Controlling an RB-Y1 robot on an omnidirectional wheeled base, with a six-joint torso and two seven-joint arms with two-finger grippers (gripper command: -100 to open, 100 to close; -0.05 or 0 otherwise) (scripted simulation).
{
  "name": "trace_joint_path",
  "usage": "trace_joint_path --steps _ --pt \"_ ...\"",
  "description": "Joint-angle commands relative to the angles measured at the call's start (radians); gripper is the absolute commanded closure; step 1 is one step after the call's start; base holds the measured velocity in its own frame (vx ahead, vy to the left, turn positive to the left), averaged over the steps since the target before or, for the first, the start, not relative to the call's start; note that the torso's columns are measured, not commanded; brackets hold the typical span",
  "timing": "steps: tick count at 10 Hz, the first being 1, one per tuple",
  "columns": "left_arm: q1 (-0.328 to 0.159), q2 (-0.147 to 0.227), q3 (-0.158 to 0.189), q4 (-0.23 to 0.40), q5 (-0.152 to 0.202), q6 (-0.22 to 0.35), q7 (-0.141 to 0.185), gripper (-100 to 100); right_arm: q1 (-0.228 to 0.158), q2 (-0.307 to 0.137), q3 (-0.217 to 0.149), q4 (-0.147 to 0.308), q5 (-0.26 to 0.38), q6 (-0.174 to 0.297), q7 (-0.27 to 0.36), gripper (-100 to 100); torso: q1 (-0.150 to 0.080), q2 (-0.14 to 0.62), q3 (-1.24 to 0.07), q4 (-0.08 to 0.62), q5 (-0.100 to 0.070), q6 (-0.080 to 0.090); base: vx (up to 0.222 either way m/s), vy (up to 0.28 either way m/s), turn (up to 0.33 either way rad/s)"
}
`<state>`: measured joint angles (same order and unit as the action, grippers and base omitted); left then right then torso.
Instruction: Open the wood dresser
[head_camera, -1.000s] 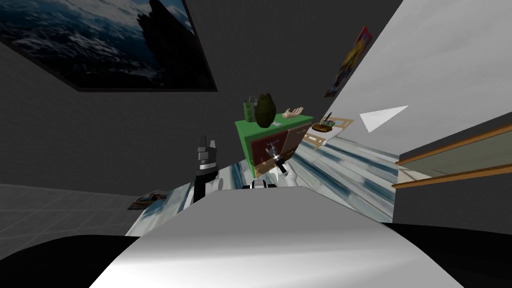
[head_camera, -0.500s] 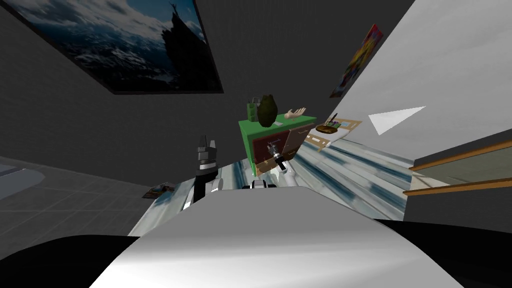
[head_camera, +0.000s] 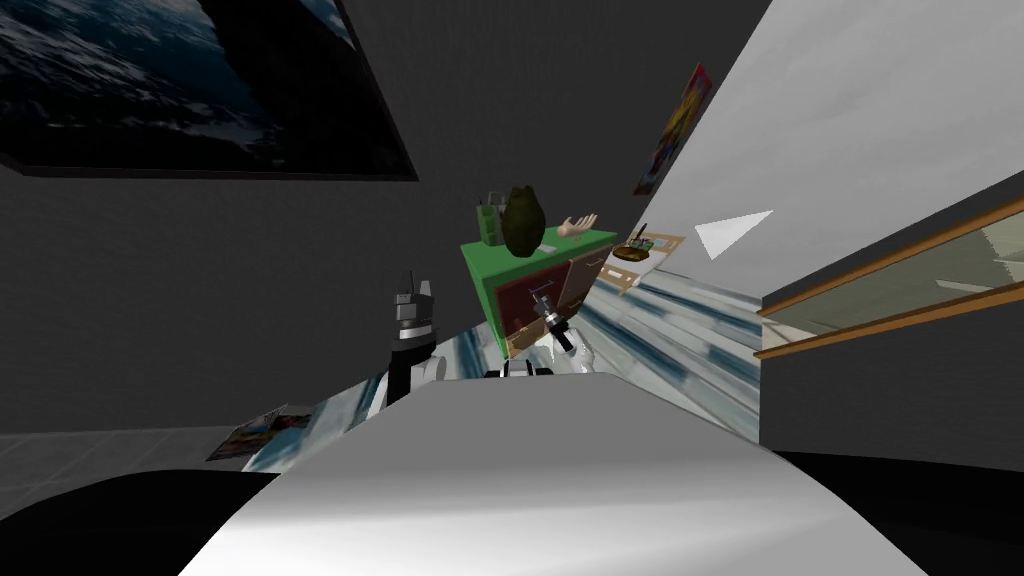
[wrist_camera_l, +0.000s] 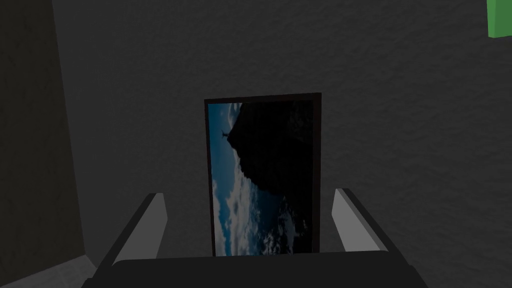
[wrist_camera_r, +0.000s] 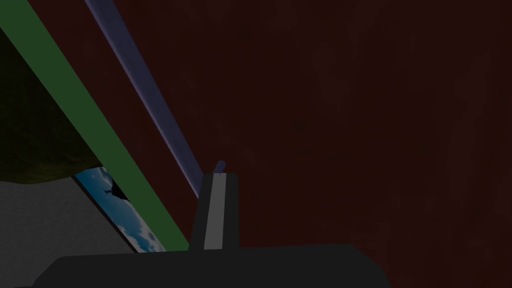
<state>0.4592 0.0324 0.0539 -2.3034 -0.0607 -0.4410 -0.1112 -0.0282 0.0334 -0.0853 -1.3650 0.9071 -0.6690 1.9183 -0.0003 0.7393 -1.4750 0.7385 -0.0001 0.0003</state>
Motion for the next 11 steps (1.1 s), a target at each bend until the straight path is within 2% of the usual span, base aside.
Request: trace_joint_path --steps 1,2,3,5,6,7,8,9,11 --pt "0.000 0.000 0.000 0.000 0.000 0.000 0.000 0 0.073 -0.011 0.044 -0.065 0.015 -0.025 -0.031 100 0.000 0.000 0.000 0.000 0.000 -0.001 0.073 0.034 -0.160" --pt "0.000 0.000 0.000 0.000 0.000 0.000 0.000 0 0.102 -0.014 0.071 -0.089 0.024 -0.038 -0.047 100 0.001 0.000 0.000 0.000 0.000 0.000 0.103 0.046 -0.314" --pt "0.000 0.000 0.000 0.000 0.000 0.000 0.000 0 0.117 -0.014 0.071 -0.100 0.024 -0.038 -0.047 100 0.001 -0.002 -0.001 -0.001 0.000 0.000 0.072 0.032 -0.102" --pt "0.000 0.000 0.000 0.000 0.000 0.000 0.000 0 0.179 -0.021 0.125 -0.157 0.043 -0.065 -0.078 100 -0.001 -0.001 -0.001 0.000 0.000 0.000 0.087 0.031 -0.232" --pt "0.000 0.000 0.000 0.000 0.000 0.000 0.000 0 0.218 -0.024 0.152 -0.203 0.053 -0.078 -0.094 100 0.001 -0.002 -0.001 -0.001 0.000 0.000 0.135 0.064 -0.306" --pt "0.000 0.000 0.000 0.000 0.000 0.000 0.000 0 0.234 -0.024 0.152 -0.203 0.053 -0.078 -0.094 100 0.002 -0.004 -0.003 -0.001 0.000 0.000 0.092 0.053 -0.065" --pt "0.000 0.000 0.000 0.000 0.000 0.000 0.000 0 0.217 -0.028 0.145 -0.195 0.050 -0.075 -0.095 100 0.001 -0.001 -0.001 -0.001 0.000 -0.001 0.029 0.019 0.006" --pt "0.000 0.000 0.000 0.000 0.000 0.000 0.000 0 0.219 -0.066 0.145 -0.199 0.053 -0.075 -0.096 -100 -0.001 0.002 0.001 0.000 0.000 -0.001 0.010 0.007 0.001" --pt "0.000 0.000 0.000 0.000 0.000 0.000 0.000 0 0.218 -0.113 0.145 -0.205 0.058 -0.073 -0.094 -100 -0.001 0.001 0.001 0.000 0.000 0.000 0.000 0.000 0.000"
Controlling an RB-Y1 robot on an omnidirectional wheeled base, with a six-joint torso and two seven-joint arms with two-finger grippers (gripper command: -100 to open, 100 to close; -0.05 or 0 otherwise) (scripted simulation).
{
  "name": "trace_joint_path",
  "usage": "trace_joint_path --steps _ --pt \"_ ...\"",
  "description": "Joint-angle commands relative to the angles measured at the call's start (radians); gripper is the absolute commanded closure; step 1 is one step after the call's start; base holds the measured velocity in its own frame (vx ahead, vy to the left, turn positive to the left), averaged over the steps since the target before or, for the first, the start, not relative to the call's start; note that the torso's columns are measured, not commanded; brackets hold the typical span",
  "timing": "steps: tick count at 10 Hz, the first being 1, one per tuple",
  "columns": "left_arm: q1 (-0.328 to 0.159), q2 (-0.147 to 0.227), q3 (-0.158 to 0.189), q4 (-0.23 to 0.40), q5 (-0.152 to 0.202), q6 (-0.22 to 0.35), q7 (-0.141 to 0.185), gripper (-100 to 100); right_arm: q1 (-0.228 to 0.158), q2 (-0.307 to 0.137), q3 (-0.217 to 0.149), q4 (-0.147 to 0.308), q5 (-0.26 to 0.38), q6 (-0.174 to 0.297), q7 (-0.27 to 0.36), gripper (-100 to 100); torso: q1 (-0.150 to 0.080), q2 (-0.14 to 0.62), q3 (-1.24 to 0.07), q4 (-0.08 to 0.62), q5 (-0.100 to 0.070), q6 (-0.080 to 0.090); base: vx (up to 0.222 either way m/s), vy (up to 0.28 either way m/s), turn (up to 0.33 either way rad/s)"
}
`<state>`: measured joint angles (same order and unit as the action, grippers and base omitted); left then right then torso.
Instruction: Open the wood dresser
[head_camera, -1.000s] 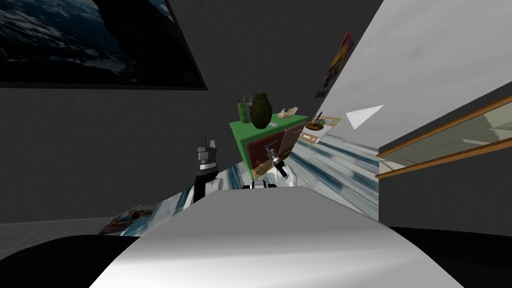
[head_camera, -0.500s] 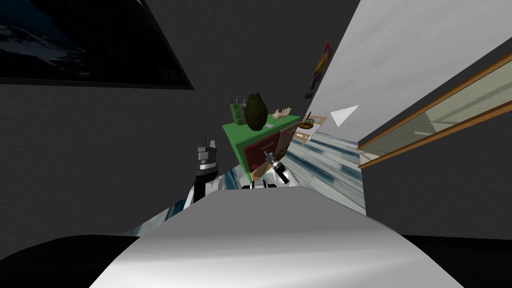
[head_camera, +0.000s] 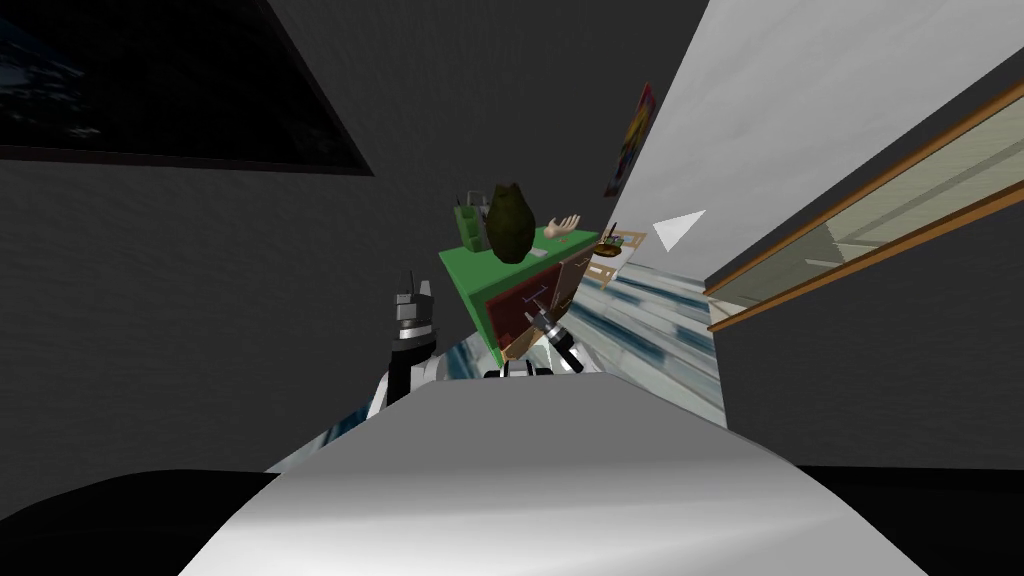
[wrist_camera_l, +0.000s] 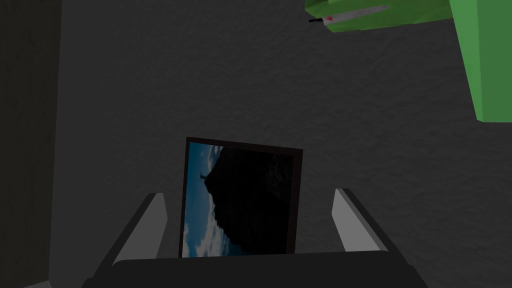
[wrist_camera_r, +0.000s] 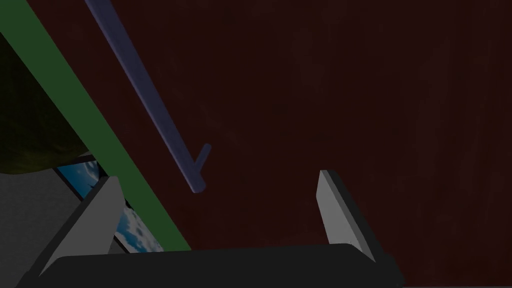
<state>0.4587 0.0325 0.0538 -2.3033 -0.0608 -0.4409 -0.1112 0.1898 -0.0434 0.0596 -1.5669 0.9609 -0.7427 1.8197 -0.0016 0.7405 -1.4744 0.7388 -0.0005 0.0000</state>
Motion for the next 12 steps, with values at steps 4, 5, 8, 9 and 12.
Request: trace_joint_path --steps 4,5,8,9,12 --pt "0.000 0.000 0.000 0.000 0.000 0.000 0.000 0 -0.007 -0.078 -0.004 -0.045 0.048 0.022 0.010 -100 0.002 -0.003 -0.002 -0.001 0.001 0.000 0.001 0.001 0.002" --pt "0.000 0.000 0.000 0.000 0.000 0.000 0.000 0 -0.010 -0.071 -0.006 -0.063 0.067 0.033 0.010 -100 0.002 -0.003 -0.002 -0.001 0.001 0.000 0.008 0.008 0.011" --pt "0.000 0.000 0.000 0.000 0.000 0.000 0.000 0 -0.019 -0.068 -0.011 -0.111 0.117 0.062 0.012 -100 0.001 -0.002 -0.001 -0.001 0.000 0.000 0.007 0.008 0.009" --pt "0.000 0.000 0.000 0.000 0.000 0.000 0.000 0 -0.023 -0.059 -0.013 -0.127 0.135 0.073 0.010 -100 0.001 -0.002 -0.002 -0.001 0.000 0.000 0.007 0.006 0.012" --pt "0.000 0.000 0.000 0.000 0.000 0.000 0.000 0 -0.043 -0.089 -0.011 -0.139 0.137 0.102 -0.037 -100 0.003 -0.004 -0.002 -0.001 0.001 0.000 0.019 0.037 0.028"
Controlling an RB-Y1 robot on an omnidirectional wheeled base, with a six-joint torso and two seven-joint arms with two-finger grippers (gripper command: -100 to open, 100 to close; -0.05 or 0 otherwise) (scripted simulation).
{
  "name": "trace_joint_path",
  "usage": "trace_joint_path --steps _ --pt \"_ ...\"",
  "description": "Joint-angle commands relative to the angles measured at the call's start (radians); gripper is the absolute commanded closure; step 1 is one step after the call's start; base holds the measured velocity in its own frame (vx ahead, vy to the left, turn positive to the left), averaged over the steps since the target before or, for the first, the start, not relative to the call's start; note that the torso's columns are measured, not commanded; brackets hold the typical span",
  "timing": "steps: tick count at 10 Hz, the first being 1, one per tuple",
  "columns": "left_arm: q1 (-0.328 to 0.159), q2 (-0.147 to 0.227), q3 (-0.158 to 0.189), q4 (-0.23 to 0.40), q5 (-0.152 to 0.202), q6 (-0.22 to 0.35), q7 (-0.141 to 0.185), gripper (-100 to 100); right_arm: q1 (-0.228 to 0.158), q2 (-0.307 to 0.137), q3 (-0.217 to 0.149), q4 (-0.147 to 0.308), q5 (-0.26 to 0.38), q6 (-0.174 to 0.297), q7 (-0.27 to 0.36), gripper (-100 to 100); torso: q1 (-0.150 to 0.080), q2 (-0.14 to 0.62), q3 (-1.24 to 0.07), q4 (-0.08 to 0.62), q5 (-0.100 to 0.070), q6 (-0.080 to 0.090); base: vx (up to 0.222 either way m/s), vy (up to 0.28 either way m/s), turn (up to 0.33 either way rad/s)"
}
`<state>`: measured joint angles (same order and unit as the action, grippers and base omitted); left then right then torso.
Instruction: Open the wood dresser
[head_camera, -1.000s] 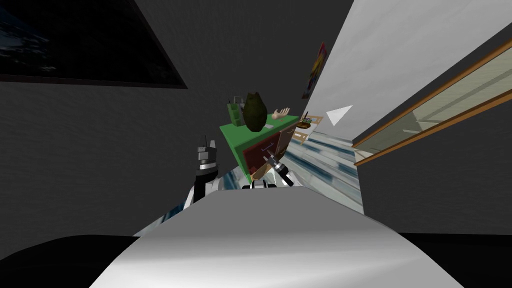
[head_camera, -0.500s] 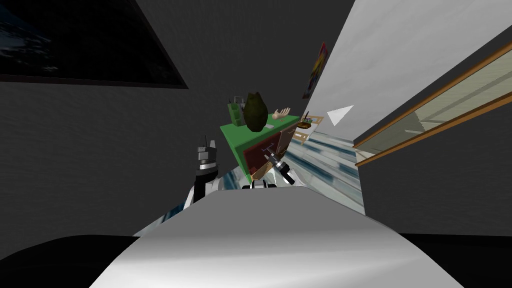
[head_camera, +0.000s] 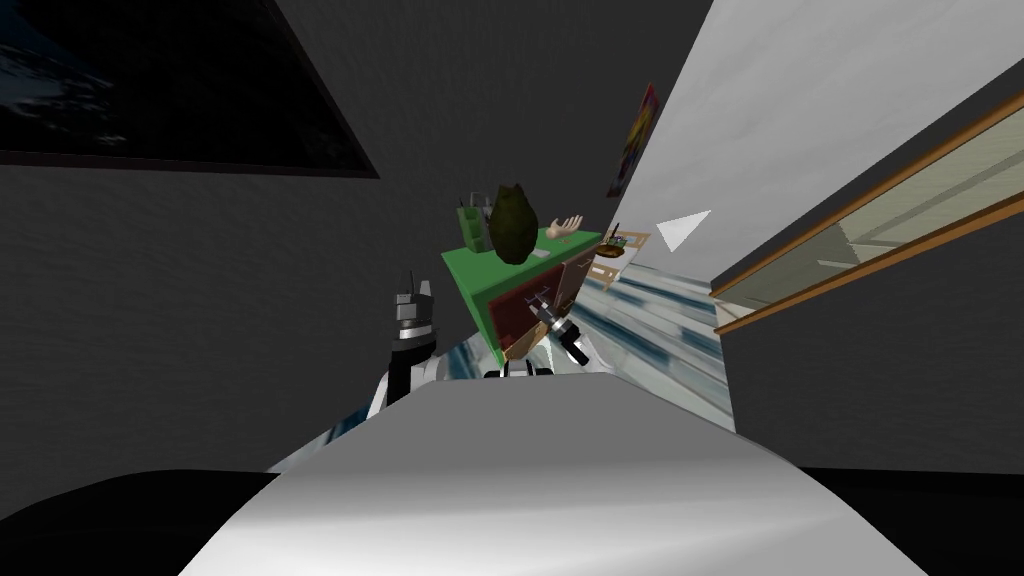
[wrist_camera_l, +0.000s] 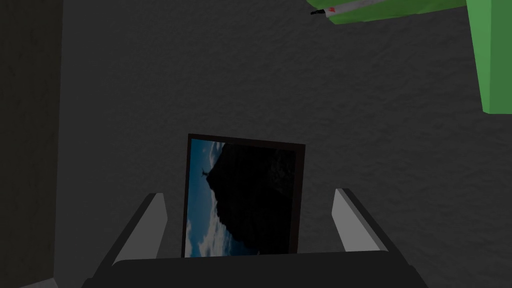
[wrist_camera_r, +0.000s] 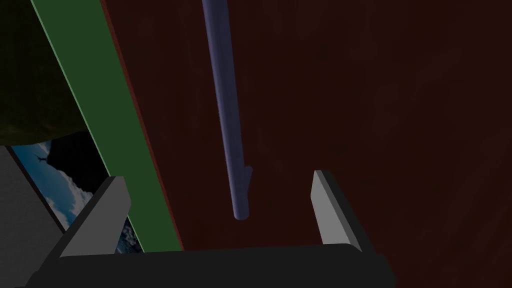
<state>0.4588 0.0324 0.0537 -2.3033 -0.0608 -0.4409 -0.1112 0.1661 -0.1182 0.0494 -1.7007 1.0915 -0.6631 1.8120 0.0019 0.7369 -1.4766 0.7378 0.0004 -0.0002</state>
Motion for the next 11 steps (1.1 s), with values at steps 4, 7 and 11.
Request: trace_joint_path --steps 4,7,11 --pt "0.000 0.000 0.000 0.000 0.000 0.000 0.000 0 -0.004 -0.013 0.003 -0.009 0.004 0.007 -0.022 100 -0.005 0.004 0.002 0.004 -0.001 0.001 -0.031 -0.020 -0.018" --pt "0.000 0.000 0.000 0.000 0.000 0.000 0.000 0 -0.009 -0.030 0.002 -0.028 0.004 0.011 -0.045 100 -0.005 0.009 0.005 0.006 -0.001 0.002 -0.164 -0.089 -0.027" --pt "0.000 0.000 0.000 0.000 0.000 0.000 0.000 0 0.002 -0.038 0.006 -0.030 0.004 0.004 -0.048 100 -0.002 0.006 0.003 0.005 0.000 0.001 -0.108 -0.081 -0.025"
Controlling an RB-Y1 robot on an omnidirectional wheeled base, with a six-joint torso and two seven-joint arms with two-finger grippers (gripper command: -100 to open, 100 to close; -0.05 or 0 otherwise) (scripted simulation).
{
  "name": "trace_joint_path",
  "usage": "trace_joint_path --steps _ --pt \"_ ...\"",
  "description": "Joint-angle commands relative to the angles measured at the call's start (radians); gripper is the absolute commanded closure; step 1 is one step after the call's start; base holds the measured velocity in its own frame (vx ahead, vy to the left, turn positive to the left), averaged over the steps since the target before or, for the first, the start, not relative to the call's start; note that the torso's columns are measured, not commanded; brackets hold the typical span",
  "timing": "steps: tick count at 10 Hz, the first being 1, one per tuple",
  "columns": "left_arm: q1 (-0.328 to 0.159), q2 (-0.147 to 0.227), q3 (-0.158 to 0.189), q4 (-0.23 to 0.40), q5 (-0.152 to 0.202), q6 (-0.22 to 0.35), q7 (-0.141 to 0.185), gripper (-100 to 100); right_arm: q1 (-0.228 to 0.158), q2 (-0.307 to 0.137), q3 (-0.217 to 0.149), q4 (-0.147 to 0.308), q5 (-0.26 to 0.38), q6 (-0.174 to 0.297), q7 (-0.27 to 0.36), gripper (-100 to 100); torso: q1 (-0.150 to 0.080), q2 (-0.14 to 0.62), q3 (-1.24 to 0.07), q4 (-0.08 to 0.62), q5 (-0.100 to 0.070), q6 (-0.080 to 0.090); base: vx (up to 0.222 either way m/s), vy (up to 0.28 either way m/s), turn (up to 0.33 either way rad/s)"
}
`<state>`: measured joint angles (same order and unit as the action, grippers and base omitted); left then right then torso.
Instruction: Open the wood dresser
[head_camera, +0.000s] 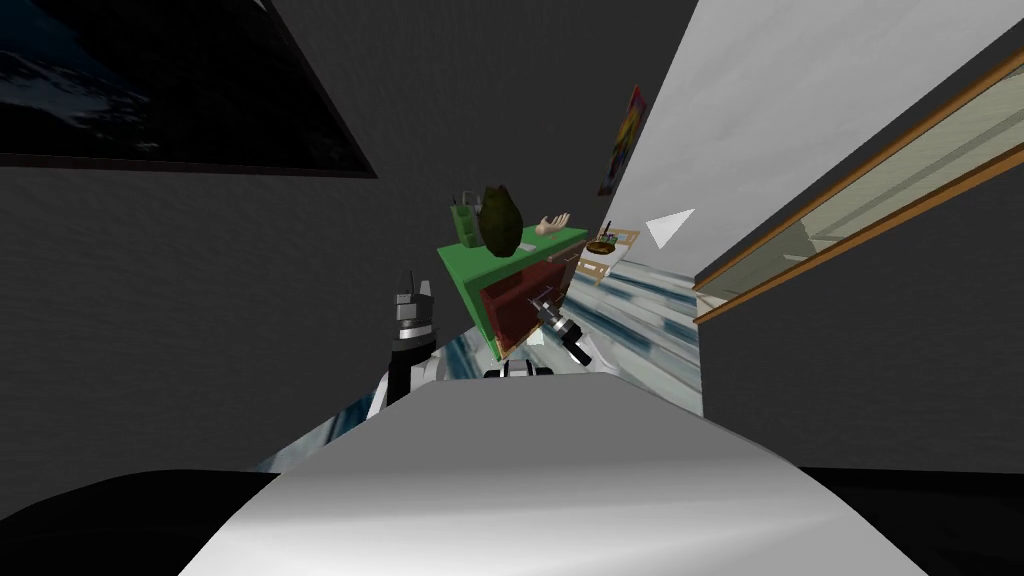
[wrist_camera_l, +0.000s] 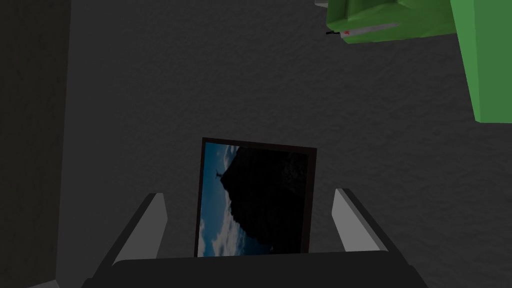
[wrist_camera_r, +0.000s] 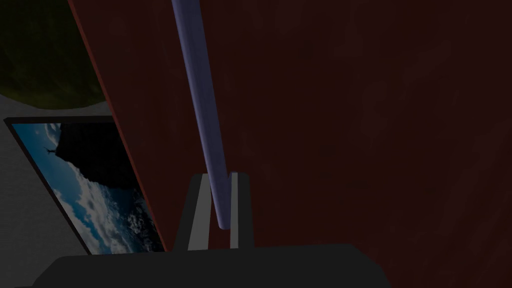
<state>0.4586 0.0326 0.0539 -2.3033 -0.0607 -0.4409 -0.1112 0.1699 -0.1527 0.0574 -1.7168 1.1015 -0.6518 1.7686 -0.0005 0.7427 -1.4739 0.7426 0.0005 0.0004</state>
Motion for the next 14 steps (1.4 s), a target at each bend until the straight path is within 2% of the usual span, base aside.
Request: trace_joint_path --steps 1,2,3,4,12,13,14 --pt "0.000 0.000 0.000 0.000 0.000 0.000 0.000 0 -0.001 -0.006 -0.002 -0.020 -0.008 -0.010 -0.008 100 -0.002 0.001 0.001 0.001 0.000 0.001 -0.148 -0.157 -0.016" --pt "0.000 0.000 0.000 0.000 0.000 0.000 0.000 0 -0.001 -0.009 -0.003 -0.027 -0.010 -0.013 -0.012 100 -0.005 0.002 0.001 0.003 -0.001 0.002 -0.164 -0.123 -0.029" --pt "0.000 0.000 0.000 0.000 0.000 0.000 0.000 0 0.005 -0.010 0.004 -0.011 -0.005 -0.014 -0.010 100 -0.004 0.002 0.001 0.004 0.000 0.003 -0.078 -0.045 -0.006" --pt "0.000 0.000 0.000 0.000 0.000 0.000 0.000 0 -0.014 -0.044 0.002 -0.023 0.004 0.011 -0.060 -100 0.003 -0.003 -0.002 0.002 0.001 0.001 -0.047 0.001 0.033" --pt "0.000 0.000 0.000 0.000 0.000 0.000 0.000 0 -0.102 -0.176 -0.008 -0.085 0.033 0.114 -0.260 -100 0.000 -0.003 -0.002 -0.003 0.000 0.000 -0.040 0.028 0.026" --pt "0.000 0.000 0.000 0.000 0.000 0.000 0.000 0 -0.090 -0.165 -0.008 -0.070 0.028 0.099 -0.237 -100 0.000 -0.002 -0.001 0.000 0.000 0.001 -0.013 0.009 0.002" --pt "0.000 0.000 0.000 0.000 0.000 0.000 0.000 0 -0.090 -0.167 -0.009 -0.070 0.029 0.101 -0.242 0 0.000 -0.001 0.000 -0.001 0.000 0.000 0.000 0.000 0.000"
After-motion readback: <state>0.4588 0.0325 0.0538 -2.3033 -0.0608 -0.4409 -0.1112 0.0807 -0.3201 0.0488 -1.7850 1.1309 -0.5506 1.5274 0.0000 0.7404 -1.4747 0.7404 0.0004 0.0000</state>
